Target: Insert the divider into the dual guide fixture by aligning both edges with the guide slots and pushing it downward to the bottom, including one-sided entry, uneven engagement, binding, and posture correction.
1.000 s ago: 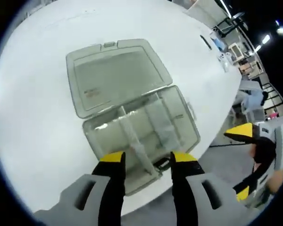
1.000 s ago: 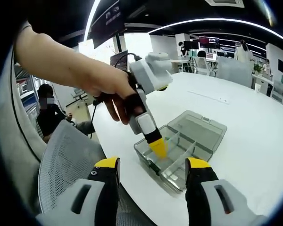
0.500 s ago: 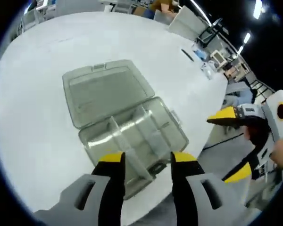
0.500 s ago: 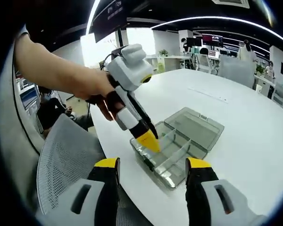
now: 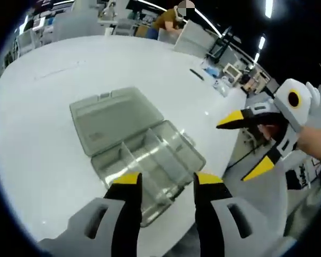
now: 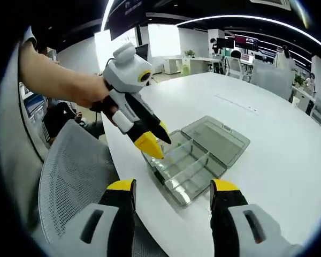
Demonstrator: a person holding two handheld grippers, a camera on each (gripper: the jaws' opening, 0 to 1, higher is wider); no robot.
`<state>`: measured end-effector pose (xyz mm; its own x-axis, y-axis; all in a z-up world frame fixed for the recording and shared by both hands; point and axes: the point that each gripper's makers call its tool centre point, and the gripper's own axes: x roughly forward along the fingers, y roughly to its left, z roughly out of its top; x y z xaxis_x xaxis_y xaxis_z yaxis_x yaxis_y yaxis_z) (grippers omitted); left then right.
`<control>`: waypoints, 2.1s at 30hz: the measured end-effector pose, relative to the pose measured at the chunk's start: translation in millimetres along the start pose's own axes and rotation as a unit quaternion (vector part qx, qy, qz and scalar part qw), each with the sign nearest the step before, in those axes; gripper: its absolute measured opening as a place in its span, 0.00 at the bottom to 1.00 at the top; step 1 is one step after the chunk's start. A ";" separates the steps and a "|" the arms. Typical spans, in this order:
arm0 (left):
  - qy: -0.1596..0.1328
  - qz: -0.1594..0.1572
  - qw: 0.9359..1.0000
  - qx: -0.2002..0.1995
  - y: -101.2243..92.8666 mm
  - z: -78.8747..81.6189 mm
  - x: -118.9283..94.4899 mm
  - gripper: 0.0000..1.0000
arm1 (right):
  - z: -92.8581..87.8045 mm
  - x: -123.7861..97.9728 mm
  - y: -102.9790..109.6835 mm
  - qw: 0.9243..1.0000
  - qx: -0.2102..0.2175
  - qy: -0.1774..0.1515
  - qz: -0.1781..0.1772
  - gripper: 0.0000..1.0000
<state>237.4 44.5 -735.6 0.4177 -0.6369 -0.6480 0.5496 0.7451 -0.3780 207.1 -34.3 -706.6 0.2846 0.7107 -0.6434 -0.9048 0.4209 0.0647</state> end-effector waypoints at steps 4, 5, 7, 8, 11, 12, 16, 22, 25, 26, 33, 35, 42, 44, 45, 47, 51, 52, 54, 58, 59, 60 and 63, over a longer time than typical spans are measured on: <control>-0.019 -0.001 1.000 0.005 -2.1 2.4 -3.6 0.38 | -3.4 -0.7 -2.5 1.000 -0.006 0.008 0.003 0.53; -0.023 -0.001 1.000 0.007 -2.3 2.8 -4.9 0.38 | -3.9 -1.0 -3.3 1.000 -0.008 0.009 0.003 0.53; -0.030 0.000 1.000 0.010 -1.8 3.0 -6.8 0.38 | -5.4 -1.2 -4.3 1.000 -0.010 0.013 0.004 0.53; -0.032 0.000 0.999 0.011 -1.4 2.9 -7.8 0.38 | -5.8 -1.4 -5.0 1.000 -0.012 0.014 0.004 0.53; -0.044 -0.001 0.999 0.025 -2.5 4.5 -10.0 0.40 | -6.7 -1.0 -7.1 1.000 -0.015 0.017 0.005 0.53; -0.048 -0.002 0.998 0.033 -2.8 5.4 -10.7 0.40 | -7.3 -1.0 -7.7 1.000 -0.017 0.018 0.005 0.53; -0.060 -0.009 0.997 0.048 -7.0 7.9 -12.5 0.42 | -9.2 -1.0 -10.2 1.000 -0.020 0.023 0.005 0.53; -0.072 -0.014 0.995 0.073 -14.3 9.0 -13.5 0.43 | -14.6 -1.5 -19.2 0.999 -0.026 0.033 0.003 0.52; -0.077 -0.016 0.993 0.090 -19.4 9.3 -15.3 0.45 | -17.5 -2.9 -24.1 0.999 -0.030 0.039 0.003 0.52; -0.079 -0.018 0.993 0.090 -20.0 9.3 -15.5 0.46 | -18.3 -3.2 -25.5 0.999 -0.032 0.040 0.002 0.52; -0.089 -0.023 0.990 0.105 -22.5 9.1 -16.0 0.51 | -26.0 -5.7 -34.4 0.998 -0.039 0.053 0.002 0.51; -0.090 -0.024 0.989 0.113 -23.9 8.7 -16.7 0.52 | -28.1 -6.5 -36.7 0.998 -0.041 0.054 0.003 0.51; -0.089 -0.026 0.987 0.128 -26.5 6.4 -16.7 0.55 | -34.2 -9.2 -45.2 0.997 -0.039 0.061 0.002 0.51; -0.092 -0.025 0.987 0.131 -26.0 7.0 -17.3 0.56 | -35.4 -9.8 -46.3 0.997 -0.042 0.064 0.004 0.52; -0.093 -0.024 0.986 0.133 -25.9 7.5 -17.6 0.56 | -36.9 -10.3 -47.9 0.997 -0.044 0.066 0.004 0.52; -0.097 -0.025 0.985 0.137 -26.6 9.5 -18.3 0.58 | -40.0 -11.2 -51.3 0.997 -0.043 0.070 0.003 0.52; -0.102 -0.026 0.984 0.146 -29.8 14.3 -19.7 0.60 | -44.9 -13.2 -56.2 0.996 -0.045 0.076 0.003 0.52; -0.102 -0.026 0.983 0.149 -30.0 14.6 -19.3 0.60 | -46.2 -13.7 -57.5 0.996 -0.045 0.077 0.003 0.52; -0.104 -0.025 0.982 0.154 -30.9 16.2 -19.6 0.61 | -49.7 -15.0 -60.9 0.996 -0.046 0.082 0.003 0.52; -0.105 -0.026 0.981 0.160 -31.8 17.9 -19.9 0.63 | -55.0 -19.1 -68.6 0.995 -0.049 0.087 0.001 0.52; -0.105 -0.027 0.981 0.162 -32.0 18.3 -20.0 0.63 | -56.3 -20.0 -70.4 0.995 -0.050 0.089 0.001 0.52; -0.104 -0.026 0.981 0.164 -31.8 18.4 -20.1 0.63 | -59.0 -21.3 -73.7 0.995 -0.050 0.092 0.001 0.52; -0.102 -0.025 0.981 0.166 -31.1 18.9 -20.2 0.63 | -64.4 -25.3 -81.4 0.994 -0.051 0.099 -0.003 0.52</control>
<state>225.5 30.5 -698.3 0.5010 -0.7231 -0.4755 0.7645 0.6272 -0.1484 253.1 -122.9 -744.7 0.2308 0.5801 -0.7812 -0.9335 0.3584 -0.0097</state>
